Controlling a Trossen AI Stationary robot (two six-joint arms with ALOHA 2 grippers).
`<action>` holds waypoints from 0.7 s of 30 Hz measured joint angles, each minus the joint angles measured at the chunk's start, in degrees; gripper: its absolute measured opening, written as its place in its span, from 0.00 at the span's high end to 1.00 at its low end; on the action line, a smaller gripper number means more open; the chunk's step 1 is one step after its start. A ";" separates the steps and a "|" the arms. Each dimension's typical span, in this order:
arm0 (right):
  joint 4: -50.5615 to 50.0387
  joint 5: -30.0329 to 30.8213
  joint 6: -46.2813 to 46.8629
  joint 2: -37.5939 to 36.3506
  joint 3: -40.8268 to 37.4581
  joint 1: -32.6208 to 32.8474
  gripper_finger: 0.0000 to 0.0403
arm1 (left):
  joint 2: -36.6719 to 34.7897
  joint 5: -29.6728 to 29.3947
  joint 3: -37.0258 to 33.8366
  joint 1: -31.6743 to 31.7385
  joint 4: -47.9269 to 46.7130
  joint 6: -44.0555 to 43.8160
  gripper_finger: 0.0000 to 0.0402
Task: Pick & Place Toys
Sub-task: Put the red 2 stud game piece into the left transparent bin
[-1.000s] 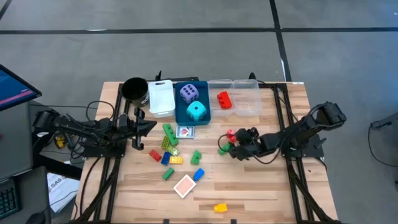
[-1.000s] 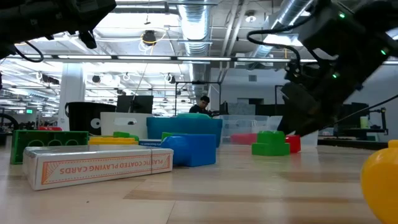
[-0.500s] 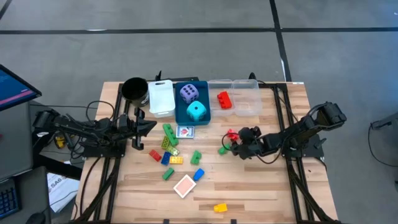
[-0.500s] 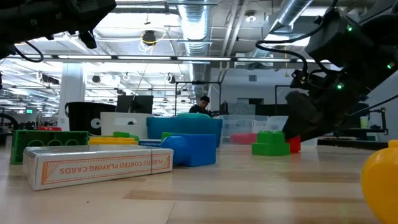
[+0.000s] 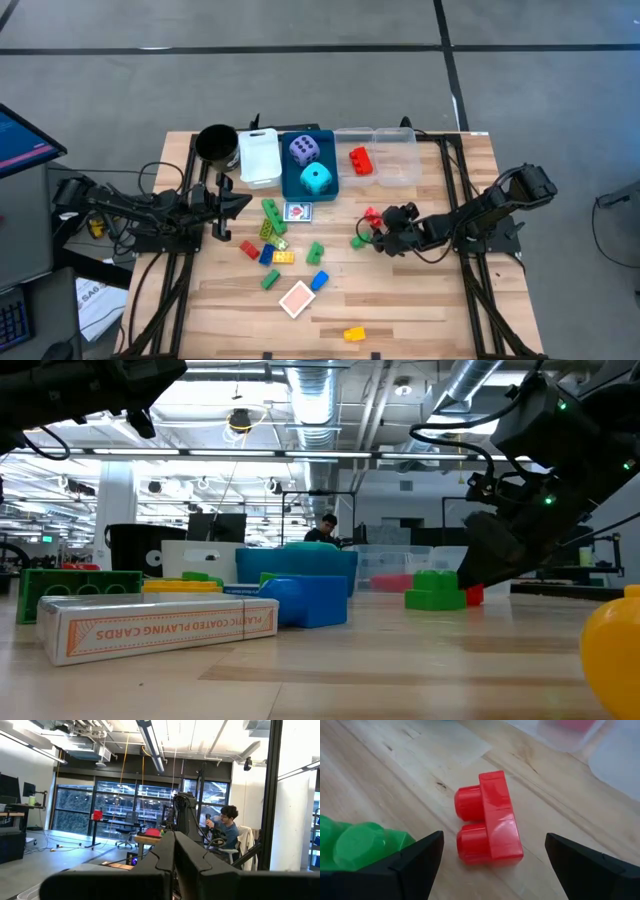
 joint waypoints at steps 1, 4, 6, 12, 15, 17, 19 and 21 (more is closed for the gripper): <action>0.21 0.04 -0.86 0.00 0.00 0.00 0.15 | 0.00 -0.02 0.00 0.00 -0.02 0.00 0.99; 0.57 0.32 -2.44 0.00 0.00 0.00 0.15 | -0.01 -0.01 -0.01 0.00 -0.02 0.00 0.99; 1.24 0.46 -2.50 0.00 -0.13 0.00 0.15 | 0.00 -0.01 -0.01 0.00 -0.02 -0.03 0.99; 10.51 1.57 -2.59 0.02 -4.54 0.06 0.15 | -0.02 0.00 0.00 0.00 -0.02 -0.11 0.99; 14.33 2.31 -2.96 0.02 -6.07 0.24 0.15 | -0.01 0.00 -0.01 0.00 -0.02 -0.13 0.99; 15.36 2.62 -3.06 0.02 -6.49 0.24 0.15 | -0.02 0.00 0.00 0.00 -0.02 -0.13 0.99; 15.30 2.62 -3.03 0.02 -6.87 0.20 0.16 | -0.02 0.00 -0.02 0.00 -0.02 -0.13 0.99; 15.37 2.63 -3.06 0.02 -7.14 0.20 0.18 | 0.00 0.00 -0.01 0.00 -0.02 -0.15 0.99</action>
